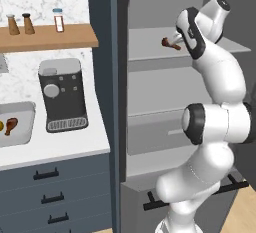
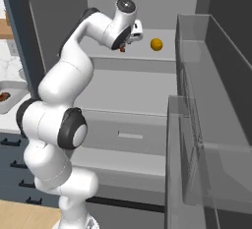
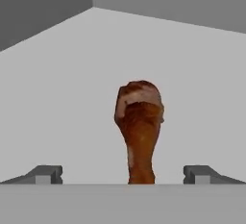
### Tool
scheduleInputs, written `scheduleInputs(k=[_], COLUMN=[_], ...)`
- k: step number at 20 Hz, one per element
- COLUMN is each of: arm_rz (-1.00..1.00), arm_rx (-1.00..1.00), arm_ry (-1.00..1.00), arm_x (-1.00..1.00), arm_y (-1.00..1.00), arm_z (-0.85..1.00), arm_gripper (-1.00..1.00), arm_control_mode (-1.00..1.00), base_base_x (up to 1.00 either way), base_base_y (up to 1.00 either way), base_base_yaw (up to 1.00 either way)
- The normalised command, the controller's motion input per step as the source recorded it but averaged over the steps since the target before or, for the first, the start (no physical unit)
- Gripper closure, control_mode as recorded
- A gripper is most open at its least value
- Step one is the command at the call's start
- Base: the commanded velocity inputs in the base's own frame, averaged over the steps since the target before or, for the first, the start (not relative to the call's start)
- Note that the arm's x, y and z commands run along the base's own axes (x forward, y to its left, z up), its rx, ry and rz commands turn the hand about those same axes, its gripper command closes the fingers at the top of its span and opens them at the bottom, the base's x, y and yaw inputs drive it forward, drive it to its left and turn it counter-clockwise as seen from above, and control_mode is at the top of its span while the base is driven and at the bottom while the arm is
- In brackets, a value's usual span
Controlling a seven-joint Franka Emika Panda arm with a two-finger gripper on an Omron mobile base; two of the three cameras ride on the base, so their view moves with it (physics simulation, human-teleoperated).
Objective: Place one lemon and one chicken drumstick in each tupperware on the nearby counter, to pack two identical lunches.
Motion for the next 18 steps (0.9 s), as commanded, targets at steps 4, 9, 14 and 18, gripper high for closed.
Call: scheduleInputs(k=[4,9,14,18], arm_rz=[0.19,0.10,0.00,0.00], arm_rx=[0.00,0.00,0.00,0.00], arm_ry=[0.00,0.01,0.01,0.03], arm_x=[0.54,0.43,0.20,0.04], arm_y=[0.00,0.00,0.00,0.05], arm_z=[-0.06,-0.01,0.01,-0.11], arm_gripper=[-1.00,-1.00,-1.00,-1.00], arm_control_mode=[-1.00,-1.00,-1.00,-1.00], base_base_x=[0.00,0.00,0.00,0.00], base_base_y=[0.00,0.00,0.00,0.00], base_base_yaw=[0.00,0.00,0.00,0.00])
